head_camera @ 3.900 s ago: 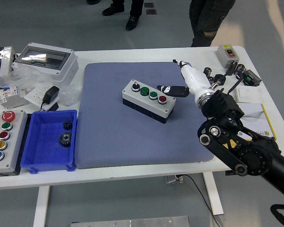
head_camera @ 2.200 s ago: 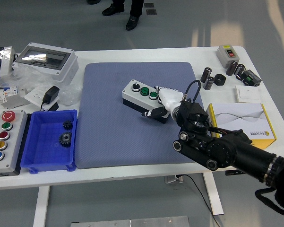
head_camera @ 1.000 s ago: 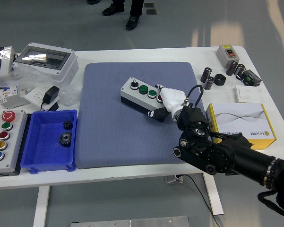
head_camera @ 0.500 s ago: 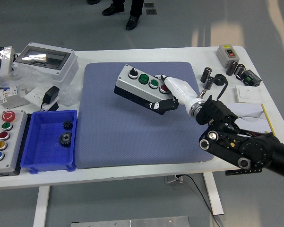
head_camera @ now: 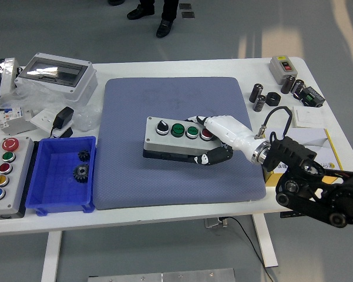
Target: Pick up the button,place it on the desk,press the button,press the button
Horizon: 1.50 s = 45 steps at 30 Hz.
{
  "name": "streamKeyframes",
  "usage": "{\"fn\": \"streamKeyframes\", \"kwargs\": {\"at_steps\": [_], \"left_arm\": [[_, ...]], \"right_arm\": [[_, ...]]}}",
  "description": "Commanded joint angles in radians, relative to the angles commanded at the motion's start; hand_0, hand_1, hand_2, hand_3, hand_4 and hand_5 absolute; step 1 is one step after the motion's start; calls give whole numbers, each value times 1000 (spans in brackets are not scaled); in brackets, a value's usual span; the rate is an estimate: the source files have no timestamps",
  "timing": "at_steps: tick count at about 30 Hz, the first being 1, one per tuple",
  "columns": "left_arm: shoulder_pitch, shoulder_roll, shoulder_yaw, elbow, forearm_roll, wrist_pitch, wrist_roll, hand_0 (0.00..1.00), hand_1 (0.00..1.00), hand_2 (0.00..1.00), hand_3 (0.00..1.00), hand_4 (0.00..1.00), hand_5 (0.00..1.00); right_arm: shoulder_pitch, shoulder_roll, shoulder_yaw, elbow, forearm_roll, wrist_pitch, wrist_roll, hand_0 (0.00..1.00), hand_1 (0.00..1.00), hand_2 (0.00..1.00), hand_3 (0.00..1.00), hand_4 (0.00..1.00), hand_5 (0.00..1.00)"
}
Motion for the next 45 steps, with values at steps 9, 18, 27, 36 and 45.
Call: {"fn": "streamKeyframes", "kwargs": {"at_steps": [9, 18, 27, 36, 45], "left_arm": [[-4, 3, -3, 0, 6, -2, 0, 619, 553, 504, 584, 491, 231], [-4, 1, -1, 0, 5, -3, 1, 619, 554, 504, 584, 492, 233], [-5, 4, 0, 0, 8, -3, 1, 619, 554, 504, 585, 492, 232], [-5, 6, 0, 0, 12, -5, 1, 619, 553, 504, 584, 492, 230], [-8, 9, -1, 0, 20, -7, 0, 619, 553, 504, 584, 493, 229]], "right_arm": [[7, 54, -35, -73, -69, 13, -30, 433, 468, 444, 310, 155, 2], [7, 61, -44, -95, -59, 43, -41, 615, 591, 548, 429, 192, 2], [8, 54, -38, -101, -8, 67, -41, 673, 637, 595, 527, 208, 2], [8, 42, -15, -102, 90, 123, -19, 763, 724, 722, 700, 303, 2], [10, 37, -19, -99, 133, 152, 0, 817, 783, 794, 775, 359, 2]]}}
